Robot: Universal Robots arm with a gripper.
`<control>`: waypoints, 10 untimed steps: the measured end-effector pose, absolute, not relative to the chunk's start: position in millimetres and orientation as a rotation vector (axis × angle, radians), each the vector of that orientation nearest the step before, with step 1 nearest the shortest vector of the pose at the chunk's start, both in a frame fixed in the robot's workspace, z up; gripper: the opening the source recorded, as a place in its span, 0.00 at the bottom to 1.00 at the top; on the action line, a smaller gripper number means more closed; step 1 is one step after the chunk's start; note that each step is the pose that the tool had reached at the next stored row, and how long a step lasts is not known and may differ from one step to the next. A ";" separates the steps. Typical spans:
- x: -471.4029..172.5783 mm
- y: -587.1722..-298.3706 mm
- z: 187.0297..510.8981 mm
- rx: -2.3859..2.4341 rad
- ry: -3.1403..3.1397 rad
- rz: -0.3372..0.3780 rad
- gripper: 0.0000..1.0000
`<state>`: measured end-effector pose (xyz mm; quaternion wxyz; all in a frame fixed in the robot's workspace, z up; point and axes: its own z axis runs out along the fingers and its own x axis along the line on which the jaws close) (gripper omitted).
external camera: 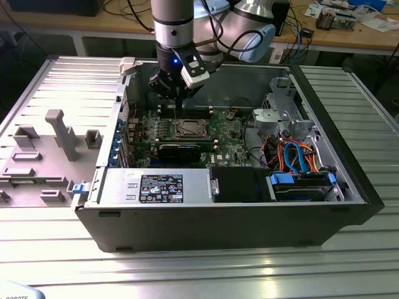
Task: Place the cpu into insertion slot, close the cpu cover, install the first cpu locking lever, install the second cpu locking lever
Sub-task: 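Install the first cpu locking lever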
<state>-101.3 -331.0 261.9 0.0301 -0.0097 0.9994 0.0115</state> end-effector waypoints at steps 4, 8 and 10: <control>-101.7 -331.0 261.8 -0.030 3.081 0.036 0.11; -108.0 -331.1 261.6 -0.030 3.079 0.035 0.11; -110.1 -330.8 261.5 -0.030 3.079 0.035 0.11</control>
